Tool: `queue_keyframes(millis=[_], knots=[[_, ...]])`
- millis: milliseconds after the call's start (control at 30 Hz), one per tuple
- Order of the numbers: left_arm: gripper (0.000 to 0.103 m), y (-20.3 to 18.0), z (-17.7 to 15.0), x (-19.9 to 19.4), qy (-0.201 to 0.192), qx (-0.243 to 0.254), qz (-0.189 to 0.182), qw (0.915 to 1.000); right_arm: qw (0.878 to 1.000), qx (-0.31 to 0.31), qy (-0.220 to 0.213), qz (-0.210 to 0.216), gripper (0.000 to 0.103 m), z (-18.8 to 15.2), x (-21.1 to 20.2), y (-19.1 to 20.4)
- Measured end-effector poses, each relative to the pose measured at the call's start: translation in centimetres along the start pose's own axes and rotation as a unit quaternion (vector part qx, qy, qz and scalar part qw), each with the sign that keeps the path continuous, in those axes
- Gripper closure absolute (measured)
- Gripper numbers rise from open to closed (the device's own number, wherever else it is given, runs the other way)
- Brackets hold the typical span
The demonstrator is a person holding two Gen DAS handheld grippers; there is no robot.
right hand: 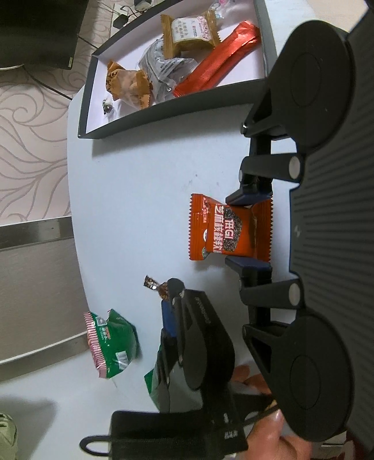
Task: Organize snacks
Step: 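Close the left gripper on the brown chocolate while the right closes on the orange packet, then carry the brown chocolate and orange packet over the black box with both grippers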
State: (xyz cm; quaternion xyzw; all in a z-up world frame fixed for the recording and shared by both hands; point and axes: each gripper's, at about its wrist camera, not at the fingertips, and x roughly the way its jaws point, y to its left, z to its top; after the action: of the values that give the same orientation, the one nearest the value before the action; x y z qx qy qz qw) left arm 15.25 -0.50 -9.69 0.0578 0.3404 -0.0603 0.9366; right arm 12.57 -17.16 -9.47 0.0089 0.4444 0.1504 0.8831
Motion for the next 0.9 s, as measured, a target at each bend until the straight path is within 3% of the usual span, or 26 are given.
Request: queue_keyframes(millis=[533, 900], knots=[[0.077, -1.9, 2.7, -1.3, -0.038, 0.011, -0.008, 0.9992, 0.998, 0.034, -0.047, 0.030, 0.060, 1.2, -4.3, -1.4], [0.077, -6.1, 7.8, -0.8, -0.074, 0.018, -0.036, 0.9965, 0.993, 0.084, -0.087, 0.001, 0.060, 1.3, -7.6, -7.2]])
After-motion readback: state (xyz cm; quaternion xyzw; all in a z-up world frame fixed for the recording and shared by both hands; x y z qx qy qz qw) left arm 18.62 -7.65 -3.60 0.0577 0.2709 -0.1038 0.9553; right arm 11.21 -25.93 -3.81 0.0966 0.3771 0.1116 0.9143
